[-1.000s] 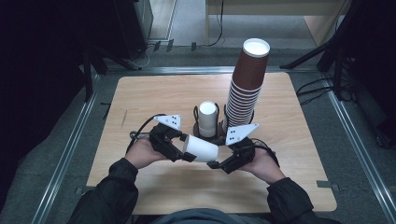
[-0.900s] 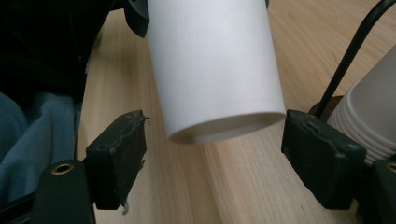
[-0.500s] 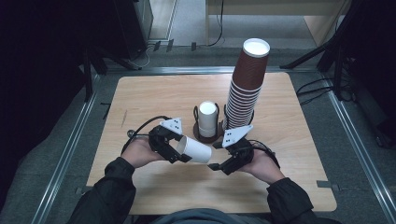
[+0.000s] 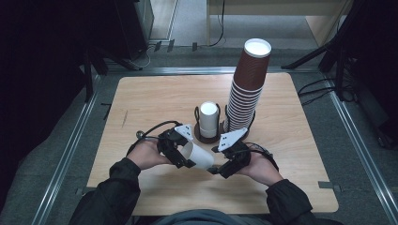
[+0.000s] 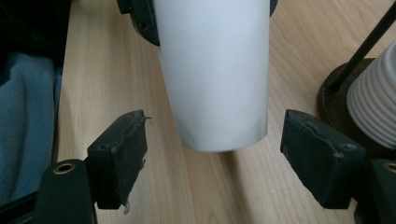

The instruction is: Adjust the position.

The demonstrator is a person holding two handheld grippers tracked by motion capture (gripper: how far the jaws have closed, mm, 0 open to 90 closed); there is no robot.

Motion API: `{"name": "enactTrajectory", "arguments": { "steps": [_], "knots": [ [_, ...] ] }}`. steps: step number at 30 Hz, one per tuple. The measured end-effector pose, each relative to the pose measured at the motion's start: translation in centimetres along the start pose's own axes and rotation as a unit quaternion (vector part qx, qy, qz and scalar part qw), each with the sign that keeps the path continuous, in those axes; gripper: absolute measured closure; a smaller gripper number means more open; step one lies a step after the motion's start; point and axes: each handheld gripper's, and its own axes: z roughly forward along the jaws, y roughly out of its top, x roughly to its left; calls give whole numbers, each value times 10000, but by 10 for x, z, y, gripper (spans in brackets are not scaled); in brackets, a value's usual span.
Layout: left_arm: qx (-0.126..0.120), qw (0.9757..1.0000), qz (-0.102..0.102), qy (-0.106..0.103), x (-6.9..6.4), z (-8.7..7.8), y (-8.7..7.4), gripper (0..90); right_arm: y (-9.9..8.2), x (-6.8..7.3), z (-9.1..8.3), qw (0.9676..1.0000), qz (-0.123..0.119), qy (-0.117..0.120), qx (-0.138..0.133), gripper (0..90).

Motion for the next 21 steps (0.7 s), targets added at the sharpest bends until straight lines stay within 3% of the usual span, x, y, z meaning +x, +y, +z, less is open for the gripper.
{"name": "enactTrajectory", "arguments": {
  "steps": [13, 21],
  "knots": [
    [37, 9996, 262, -136, -12, 7, 13, 242, 4, 6, 12, 9999, -72, 130, 81, 252],
    [64, 9994, 283, -167, -15, 9, 15, 232, 5, 9, 15, 9996, -191, 170, 136, 311]
  ]
}}
